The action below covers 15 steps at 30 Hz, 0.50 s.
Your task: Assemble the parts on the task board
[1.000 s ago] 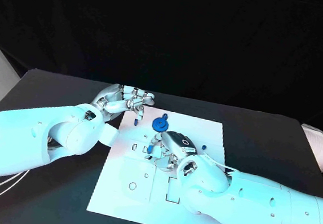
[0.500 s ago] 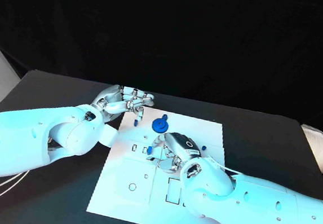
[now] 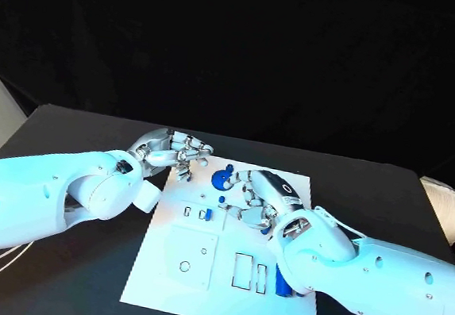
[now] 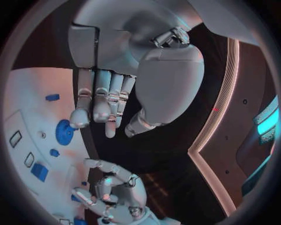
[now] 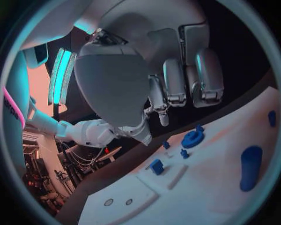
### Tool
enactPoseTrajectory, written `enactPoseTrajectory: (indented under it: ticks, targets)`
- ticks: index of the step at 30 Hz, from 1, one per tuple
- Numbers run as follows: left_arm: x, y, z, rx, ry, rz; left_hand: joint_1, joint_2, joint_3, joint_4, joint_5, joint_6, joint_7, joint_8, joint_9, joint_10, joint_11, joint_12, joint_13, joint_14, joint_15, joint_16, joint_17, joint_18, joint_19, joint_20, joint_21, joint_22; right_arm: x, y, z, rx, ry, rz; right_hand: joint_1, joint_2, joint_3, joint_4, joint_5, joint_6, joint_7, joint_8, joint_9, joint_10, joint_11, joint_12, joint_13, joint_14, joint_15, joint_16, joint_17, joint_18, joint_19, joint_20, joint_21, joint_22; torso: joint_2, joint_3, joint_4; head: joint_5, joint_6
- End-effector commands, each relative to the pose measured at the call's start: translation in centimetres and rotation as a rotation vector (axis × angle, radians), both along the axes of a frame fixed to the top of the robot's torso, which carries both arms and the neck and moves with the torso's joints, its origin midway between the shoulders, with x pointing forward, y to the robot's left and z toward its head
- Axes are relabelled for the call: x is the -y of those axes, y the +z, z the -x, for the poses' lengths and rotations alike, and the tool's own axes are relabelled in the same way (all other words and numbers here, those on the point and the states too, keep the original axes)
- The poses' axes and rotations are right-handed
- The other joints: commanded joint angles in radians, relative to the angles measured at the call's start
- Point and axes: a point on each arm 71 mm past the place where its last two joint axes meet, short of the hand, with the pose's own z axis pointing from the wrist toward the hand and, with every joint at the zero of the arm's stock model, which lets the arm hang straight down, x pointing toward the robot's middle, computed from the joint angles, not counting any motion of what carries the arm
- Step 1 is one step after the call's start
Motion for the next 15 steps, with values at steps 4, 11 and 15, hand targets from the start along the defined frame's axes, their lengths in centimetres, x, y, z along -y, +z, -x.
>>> enactPoseTrajectory:
  ticks: [4, 11, 15]
  targets:
    - [0.3, -1.7, 0.5, -0.103, -0.163, -0.312, -0.101, -0.001, -0.019, 0.065, -0.001, -0.012, -0.031, 0.16, 0.079, -0.082, -0.024, 0.407, 0.268, 0.163, -0.018, 0.209, 0.307, -0.047, 0.128, -0.015, 0.116, 0.177, 2.4, 1.8, -2.1, -0.144, 0.067, -0.236, 0.051, 0.015, 0.048, -0.017, 0.08, 0.011, -0.006, 0.026, 0.005, -0.026, -0.004, -0.02, 0.054, 0.081, 0.003, -0.012, 0.168, 0.002, 0.074, 0.002, -0.038, 0.225, -0.014, 0.0064, 0.0, 0.01, 0.004]
    - [0.0, -2.1, 0.2, -0.189, -0.204, -0.56, -0.156, -0.02, -0.029, 0.127, -0.001, -0.027, -0.063, 0.295, 0.18, 0.034, -0.053, 0.665, 0.55, 0.236, -0.046, 0.272, 0.445, -0.071, 0.216, -0.044, 0.18, 0.29, 7.0, 3.8, -5.2, -0.196, -0.079, -0.368, 0.042, 0.005, 0.06, -0.018, 0.146, 0.011, -0.007, 0.038, 0.007, -0.02, -0.005, -0.014, 0.056, 0.082, 0.001, -0.012, 0.171, 0.0, 0.077, 0.0, -0.033, 0.229, -0.023, 0.0112, 0.0027, 0.014, -0.003]
    - [0.6, -1.2, -0.3, -0.2, -0.236, -0.702, -0.182, -0.027, -0.048, 0.158, -0.001, -0.04, -0.063, 0.313, 0.199, 0.027, -0.052, 0.672, 0.553, 0.236, -0.047, 0.27, 0.442, -0.072, 0.217, -0.045, 0.181, 0.291, 8.7, 4.6, -6.2, -0.199, -0.137, -0.391, 0.038, 0.001, 0.06, -0.018, 0.15, 0.006, -0.006, 0.037, 0.006, -0.021, -0.004, -0.014, 0.055, 0.082, 0.002, -0.012, 0.171, 0.0, 0.076, 0.0, -0.034, 0.228, -0.02, 0.0125, 0.0064, 0.017, 0.006]
